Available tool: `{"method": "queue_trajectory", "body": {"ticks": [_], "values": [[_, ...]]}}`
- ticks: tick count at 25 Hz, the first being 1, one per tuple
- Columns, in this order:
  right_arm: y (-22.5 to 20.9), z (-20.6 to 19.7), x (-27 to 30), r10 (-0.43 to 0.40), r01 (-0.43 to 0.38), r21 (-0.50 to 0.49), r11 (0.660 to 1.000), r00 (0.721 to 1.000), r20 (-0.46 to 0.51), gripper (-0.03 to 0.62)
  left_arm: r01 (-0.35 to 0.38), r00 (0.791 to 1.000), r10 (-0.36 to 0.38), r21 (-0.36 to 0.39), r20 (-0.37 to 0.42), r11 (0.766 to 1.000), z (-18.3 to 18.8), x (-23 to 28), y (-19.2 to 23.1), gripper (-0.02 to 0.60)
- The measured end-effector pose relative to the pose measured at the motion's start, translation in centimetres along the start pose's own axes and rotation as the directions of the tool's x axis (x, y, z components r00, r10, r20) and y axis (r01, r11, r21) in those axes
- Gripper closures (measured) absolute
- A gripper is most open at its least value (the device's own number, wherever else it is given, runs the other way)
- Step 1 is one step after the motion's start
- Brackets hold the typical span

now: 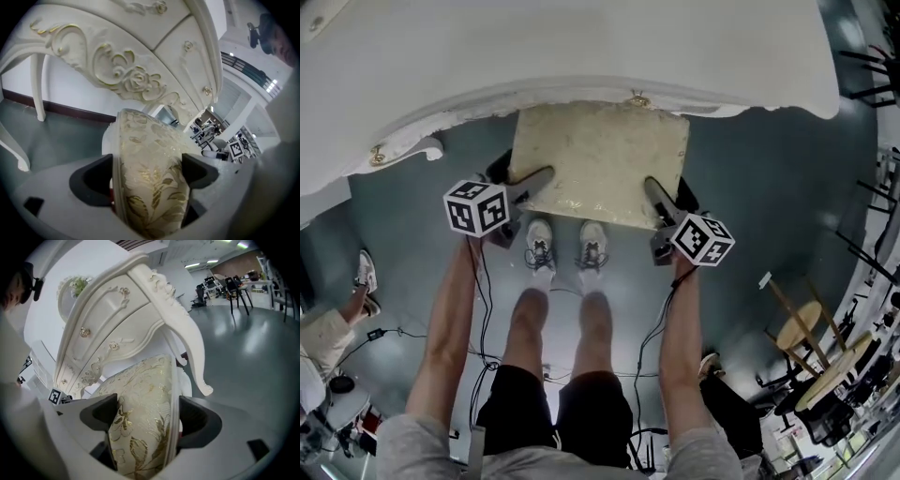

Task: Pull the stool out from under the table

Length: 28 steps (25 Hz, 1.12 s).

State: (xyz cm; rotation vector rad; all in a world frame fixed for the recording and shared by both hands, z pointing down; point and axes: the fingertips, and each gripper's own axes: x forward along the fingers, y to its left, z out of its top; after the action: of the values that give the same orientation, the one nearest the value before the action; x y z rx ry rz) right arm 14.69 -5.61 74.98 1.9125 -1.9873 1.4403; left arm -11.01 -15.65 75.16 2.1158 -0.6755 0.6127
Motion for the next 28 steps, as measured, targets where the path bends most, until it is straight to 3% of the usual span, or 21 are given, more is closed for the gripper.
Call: {"method": "queue_trajectory", "body": {"ticks": [12,23,28], "values": [[-8.8,-2.0,-10.5,-0.123,0.109,0.123,0.986,0.985,0.118,0.18,0.119,0.988,-0.105,0.128,-0.111,0.985,-2.6,6.7,-10.1,0.124],[-16.7,-5.6,-20.7,-0.267,0.207,0.265,0.942,0.939,0.218,0.18,0.255,0.949,-0.196,0.236,-0.246,0.938,-6.5,13.2,-20.2,0.123],[-19.6,-7.5,-22.6,-0.312,0.228,0.314,0.922,0.916,0.251,0.18,0.296,0.934,-0.217,0.277,-0.284,0.914,-8.2,16.0,-22.3,0.124]]}}
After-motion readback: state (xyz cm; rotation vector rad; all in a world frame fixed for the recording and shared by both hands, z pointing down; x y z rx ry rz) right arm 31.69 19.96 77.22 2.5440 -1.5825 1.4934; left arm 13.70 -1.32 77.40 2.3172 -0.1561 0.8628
